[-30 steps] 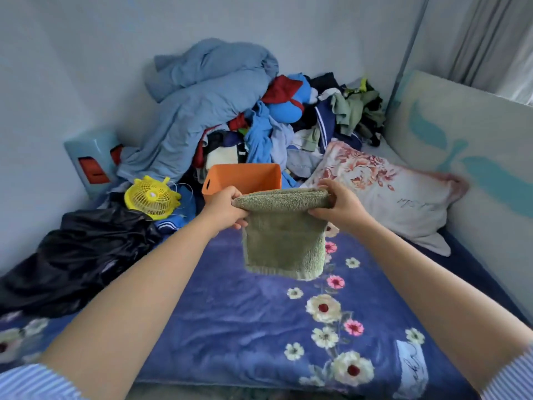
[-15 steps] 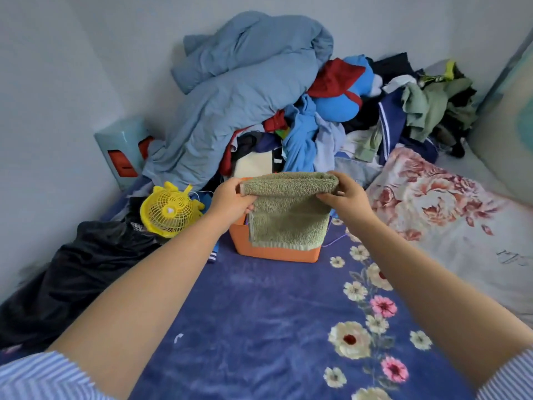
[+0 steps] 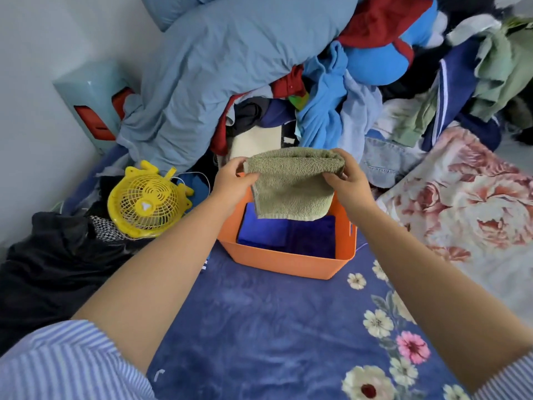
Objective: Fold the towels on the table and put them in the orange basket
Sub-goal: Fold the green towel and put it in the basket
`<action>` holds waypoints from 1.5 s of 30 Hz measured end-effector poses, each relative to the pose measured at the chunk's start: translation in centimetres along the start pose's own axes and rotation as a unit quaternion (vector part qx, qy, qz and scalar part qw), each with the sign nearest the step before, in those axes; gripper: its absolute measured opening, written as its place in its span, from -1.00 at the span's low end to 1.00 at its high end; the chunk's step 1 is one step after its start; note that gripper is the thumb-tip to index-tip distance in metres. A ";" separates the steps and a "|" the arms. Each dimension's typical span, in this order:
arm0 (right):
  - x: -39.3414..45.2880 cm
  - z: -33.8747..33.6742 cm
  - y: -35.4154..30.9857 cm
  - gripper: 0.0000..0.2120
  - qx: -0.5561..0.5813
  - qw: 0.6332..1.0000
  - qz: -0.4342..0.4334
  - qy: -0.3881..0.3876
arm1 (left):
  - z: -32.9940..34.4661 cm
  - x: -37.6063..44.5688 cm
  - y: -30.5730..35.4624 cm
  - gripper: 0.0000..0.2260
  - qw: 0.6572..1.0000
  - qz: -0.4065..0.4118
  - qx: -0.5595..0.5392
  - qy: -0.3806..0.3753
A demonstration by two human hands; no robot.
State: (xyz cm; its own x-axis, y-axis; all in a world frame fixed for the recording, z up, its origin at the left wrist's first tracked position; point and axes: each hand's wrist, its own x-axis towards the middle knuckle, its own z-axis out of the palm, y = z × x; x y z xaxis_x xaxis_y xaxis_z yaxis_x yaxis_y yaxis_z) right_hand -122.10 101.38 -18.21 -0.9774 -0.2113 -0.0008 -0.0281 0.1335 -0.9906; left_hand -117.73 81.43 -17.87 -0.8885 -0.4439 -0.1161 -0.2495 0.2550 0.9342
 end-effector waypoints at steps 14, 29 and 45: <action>12.9 2.6 19.9 -0.56 -0.281 0.936 0.211 0.018 | 13.4 13.7 -16.1 -0.61 0.963 -0.217 0.095 -0.127; 17.0 2.9 32.2 -0.59 -0.404 0.862 0.279 0.125 | 25.3 17.4 -25.5 -0.70 0.968 -0.210 0.131 -0.038; 12.9 2.7 38.8 -0.49 -0.593 0.792 0.108 -0.091 | 26.2 14.9 -30.8 -0.44 0.921 0.021 0.381 -0.083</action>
State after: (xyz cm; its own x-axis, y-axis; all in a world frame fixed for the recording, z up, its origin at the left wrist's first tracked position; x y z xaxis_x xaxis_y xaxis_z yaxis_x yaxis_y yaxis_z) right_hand -135.28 101.25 -57.03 -0.9427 -0.1816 -0.2799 -0.1474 0.9793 -0.1391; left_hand -133.42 89.48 -57.28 -0.9343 -0.2984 -0.1950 -0.3552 0.8254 0.4389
